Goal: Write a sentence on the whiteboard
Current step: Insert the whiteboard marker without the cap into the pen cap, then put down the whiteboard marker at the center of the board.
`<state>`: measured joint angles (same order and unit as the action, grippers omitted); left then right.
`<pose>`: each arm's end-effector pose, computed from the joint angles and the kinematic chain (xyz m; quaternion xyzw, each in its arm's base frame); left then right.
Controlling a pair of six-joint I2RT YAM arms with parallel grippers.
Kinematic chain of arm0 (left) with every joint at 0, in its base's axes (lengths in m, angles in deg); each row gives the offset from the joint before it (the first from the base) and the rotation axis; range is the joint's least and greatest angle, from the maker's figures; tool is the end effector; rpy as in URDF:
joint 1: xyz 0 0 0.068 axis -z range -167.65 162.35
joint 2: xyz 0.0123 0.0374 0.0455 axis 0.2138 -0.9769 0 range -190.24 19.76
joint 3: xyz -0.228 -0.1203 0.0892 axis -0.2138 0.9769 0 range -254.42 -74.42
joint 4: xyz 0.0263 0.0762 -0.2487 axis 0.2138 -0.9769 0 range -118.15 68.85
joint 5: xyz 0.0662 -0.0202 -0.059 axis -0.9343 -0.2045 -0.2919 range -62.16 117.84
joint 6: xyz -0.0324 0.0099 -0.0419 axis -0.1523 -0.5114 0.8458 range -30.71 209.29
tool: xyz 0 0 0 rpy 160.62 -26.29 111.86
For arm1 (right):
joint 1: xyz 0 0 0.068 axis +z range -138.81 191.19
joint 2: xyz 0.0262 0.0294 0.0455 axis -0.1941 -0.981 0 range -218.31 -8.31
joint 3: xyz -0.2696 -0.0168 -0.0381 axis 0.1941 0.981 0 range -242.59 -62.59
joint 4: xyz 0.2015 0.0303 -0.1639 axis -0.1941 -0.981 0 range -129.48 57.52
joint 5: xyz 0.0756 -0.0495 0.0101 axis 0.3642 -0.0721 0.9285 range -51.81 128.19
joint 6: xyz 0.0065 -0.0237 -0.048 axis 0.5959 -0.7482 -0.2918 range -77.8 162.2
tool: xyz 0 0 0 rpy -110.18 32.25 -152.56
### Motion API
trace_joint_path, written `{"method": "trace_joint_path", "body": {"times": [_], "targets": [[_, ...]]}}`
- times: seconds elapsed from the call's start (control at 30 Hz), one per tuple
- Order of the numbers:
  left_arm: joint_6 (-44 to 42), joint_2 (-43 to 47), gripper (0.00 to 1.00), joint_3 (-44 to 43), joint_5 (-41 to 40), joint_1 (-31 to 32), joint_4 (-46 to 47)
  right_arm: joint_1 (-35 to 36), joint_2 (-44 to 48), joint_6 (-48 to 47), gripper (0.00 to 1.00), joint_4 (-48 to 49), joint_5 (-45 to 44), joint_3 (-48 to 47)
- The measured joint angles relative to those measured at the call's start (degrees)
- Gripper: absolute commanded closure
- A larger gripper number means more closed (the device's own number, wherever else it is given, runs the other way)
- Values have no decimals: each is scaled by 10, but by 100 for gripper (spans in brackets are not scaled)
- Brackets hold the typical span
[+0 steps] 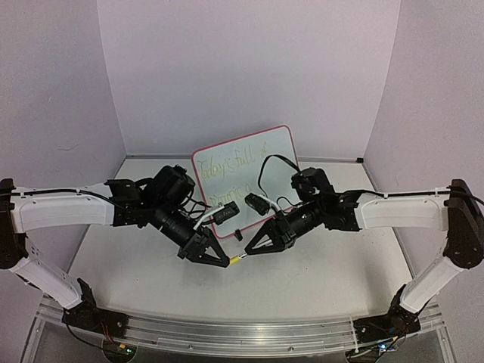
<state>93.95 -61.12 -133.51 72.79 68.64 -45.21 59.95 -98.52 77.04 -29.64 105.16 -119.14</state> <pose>0.1439 -0.2610 0.2677 0.5022 0.7083 -0.4814 0.1197 0.1953 0.2726 0.2466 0.3583 -0.6869 -0.6322 0.0127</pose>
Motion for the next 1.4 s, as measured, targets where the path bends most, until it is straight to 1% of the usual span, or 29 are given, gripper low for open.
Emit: {"method": "trace_joint_path", "body": {"times": [0.1, 0.13, 0.17, 0.27, 0.33, 0.43, 0.53, 0.63, 0.73, 0.8, 0.93, 1.0, 1.1, 1.23, 1.33, 1.4], "targets": [[0, -1, 100, 0, 1, 1, -1, 1, 0, 2, 100, 2, 0, 1], [0, -1, 98, 0, 1, 1, -1, 1, 0, 2, 100, 3, 0, 2], [-1, -1, 92, 0, 0, 1, -2, 1, 0, 2, 100, 4, -1, 3], [-9, -1, 63, 0, -8, 3, -9, 2, 0, -1, 100, 5, -7, 6], [-17, 0, 46, -2, -29, 6, 0, 6, 0, -9, 100, 7, -22, 7], [-15, 14, 32, 0, -81, 7, 13, 1, 10, -31, 100, -14, -49, 7], [-1, 51, 24, 17, -146, -4, 18, -50, 44, -46, 100, -45, -83, 18], [31, 94, 21, 45, -205, -37, 23, -137, 90, -58, 100, -74, -133, 36], [66, 125, 18, 74, -248, -90, 27, -225, 123, -65, 100, -102, -192, 53], [86, 136, 16, 91, -272, -124, 31, -273, 131, -68, 100, -112, -229, 70], [117, 147, 16, 123, -304, -194, 40, -351, 131, -73, 100, -116, -294, 120], [131, 146, 16, 142, -310, -240, 53, -373, 127, -69, 100, -107, -313, 136], [146, 138, 16, 159, -309, -297, 74, -385, 101, -65, 100, -73, -330, 139], [158, 118, 16, 166, -311, -340, 108, -393, 39, -66, 97, -30, -343, 124], [163, 107, 16, 171, -320, -352, 129, -398, -5, -72, 90, -11, -351, 105], [164, 101, 15, 173, -327, -358, 137, -401, -32, -78, 80, 1, -358, 91]]}}
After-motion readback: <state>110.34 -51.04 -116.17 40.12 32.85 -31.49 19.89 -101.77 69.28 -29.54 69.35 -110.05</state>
